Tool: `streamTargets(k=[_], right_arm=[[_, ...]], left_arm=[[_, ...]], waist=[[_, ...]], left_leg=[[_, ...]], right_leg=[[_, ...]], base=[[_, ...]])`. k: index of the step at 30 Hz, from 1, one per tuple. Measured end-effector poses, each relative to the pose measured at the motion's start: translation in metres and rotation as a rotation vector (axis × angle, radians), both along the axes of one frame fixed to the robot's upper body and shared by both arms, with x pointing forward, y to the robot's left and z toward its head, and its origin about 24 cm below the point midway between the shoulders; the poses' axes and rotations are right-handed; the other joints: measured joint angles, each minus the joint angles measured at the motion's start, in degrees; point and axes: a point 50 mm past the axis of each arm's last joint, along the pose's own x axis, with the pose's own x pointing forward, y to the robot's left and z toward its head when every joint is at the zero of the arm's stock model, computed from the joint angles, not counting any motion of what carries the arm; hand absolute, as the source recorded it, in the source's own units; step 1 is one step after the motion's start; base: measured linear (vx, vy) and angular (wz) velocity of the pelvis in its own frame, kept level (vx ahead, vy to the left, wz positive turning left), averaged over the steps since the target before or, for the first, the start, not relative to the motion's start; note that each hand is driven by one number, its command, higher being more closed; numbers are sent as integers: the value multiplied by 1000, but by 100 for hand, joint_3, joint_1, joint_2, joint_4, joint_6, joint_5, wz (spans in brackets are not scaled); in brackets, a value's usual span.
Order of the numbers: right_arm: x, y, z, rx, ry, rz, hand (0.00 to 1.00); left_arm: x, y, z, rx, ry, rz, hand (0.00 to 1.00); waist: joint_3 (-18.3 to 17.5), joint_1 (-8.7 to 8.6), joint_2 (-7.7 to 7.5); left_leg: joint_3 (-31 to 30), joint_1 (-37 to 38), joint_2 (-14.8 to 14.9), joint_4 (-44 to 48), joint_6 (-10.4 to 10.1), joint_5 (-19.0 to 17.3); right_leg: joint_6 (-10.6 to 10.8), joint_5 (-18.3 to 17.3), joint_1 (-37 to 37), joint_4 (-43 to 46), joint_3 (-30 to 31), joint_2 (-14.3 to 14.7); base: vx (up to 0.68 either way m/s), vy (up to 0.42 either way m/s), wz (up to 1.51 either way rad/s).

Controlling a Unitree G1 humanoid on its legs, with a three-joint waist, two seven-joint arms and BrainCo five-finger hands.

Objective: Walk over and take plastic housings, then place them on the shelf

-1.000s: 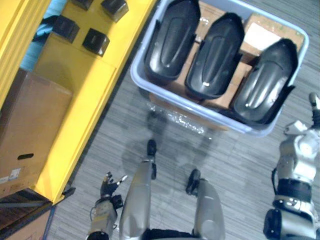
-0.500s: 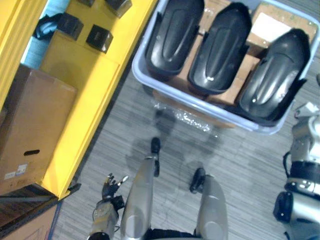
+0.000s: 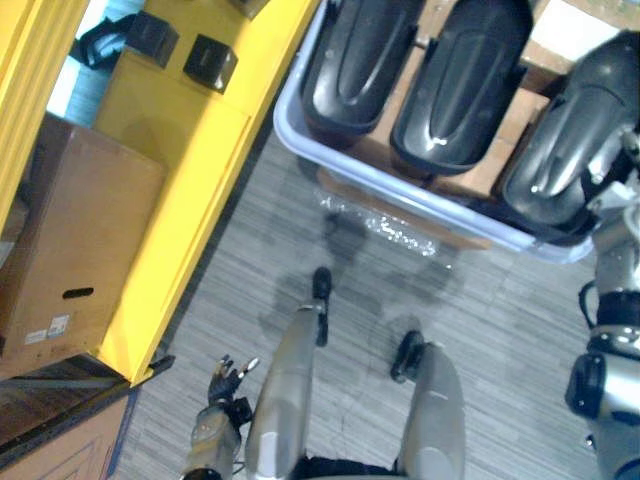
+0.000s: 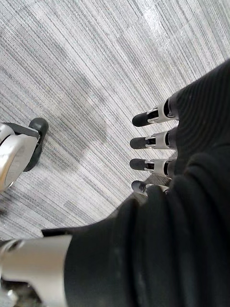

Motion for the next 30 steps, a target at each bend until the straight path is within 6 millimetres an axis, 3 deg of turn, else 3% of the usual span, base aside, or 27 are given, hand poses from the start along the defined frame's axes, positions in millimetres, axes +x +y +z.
streamTargets(k=[11,12,21,30], right_arm=[[2,-9,-2,-20,94,30,0],[2,-9,-2,-19,97,31,100],[-5,-27,-2,-8,205,-30,100],[1,-20,-10,-10,312,0,100]], left_arm=[[-3,-1,-3,-9,12,2,0],[-3,-1,-3,-9,12,2,0],[-5,-2,-5,-35,20,24,0],[-7,-3,-7,-49,22,22,0]], waist=[[0,63,1],[0,66,1],[0,139,0],[-1,152,-2]], left_leg=[[-8,-116,13,170,51,-65],[-8,-121,14,176,52,-66],[-16,-216,61,317,70,-72],[-39,-305,119,400,48,-100]], right_leg=[[16,8,-69,110,24,-1],[18,9,-70,110,23,0],[49,28,-92,106,-15,41],[45,26,-173,188,-14,93]], base=[[-17,2,-1],[0,0,0],[0,-1,0],[-3,-9,-2]])
